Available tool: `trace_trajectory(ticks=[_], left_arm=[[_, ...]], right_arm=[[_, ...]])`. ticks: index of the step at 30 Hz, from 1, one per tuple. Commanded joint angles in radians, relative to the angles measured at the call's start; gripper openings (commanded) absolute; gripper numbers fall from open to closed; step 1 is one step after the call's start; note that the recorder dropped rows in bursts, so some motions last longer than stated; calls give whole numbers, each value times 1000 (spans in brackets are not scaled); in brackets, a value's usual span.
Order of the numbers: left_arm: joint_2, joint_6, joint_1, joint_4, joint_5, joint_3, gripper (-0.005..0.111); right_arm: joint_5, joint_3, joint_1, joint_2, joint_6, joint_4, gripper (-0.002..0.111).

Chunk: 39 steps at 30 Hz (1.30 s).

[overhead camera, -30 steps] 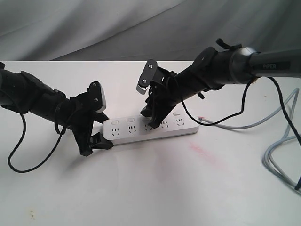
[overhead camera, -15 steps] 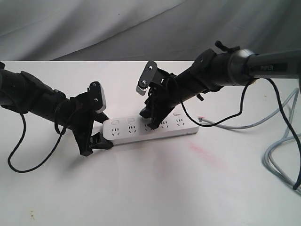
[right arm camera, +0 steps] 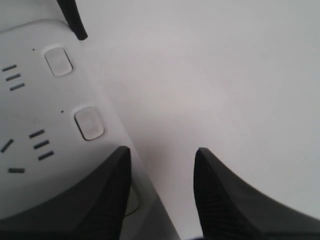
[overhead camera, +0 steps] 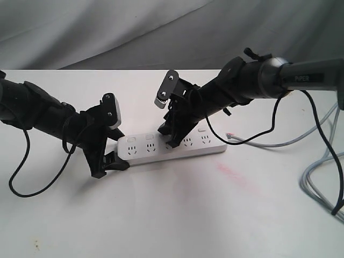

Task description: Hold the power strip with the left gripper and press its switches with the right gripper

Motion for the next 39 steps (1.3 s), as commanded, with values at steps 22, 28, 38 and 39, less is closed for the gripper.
trace_trajectory(ticks=[22, 28, 38, 39], left_arm=[[2, 0, -6, 9, 0, -4, 65], [2, 0, -6, 9, 0, -4, 65], [2, 0, -6, 9, 0, -4, 65], [2, 0, -6, 9, 0, -4, 65]], right_arm=[[22, 53, -11, 42, -13, -162, 39], [8, 11, -9, -53, -13, -63, 39], [71, 49, -71, -165, -4, -67, 39], [71, 62, -81, -167, -4, -69, 39]])
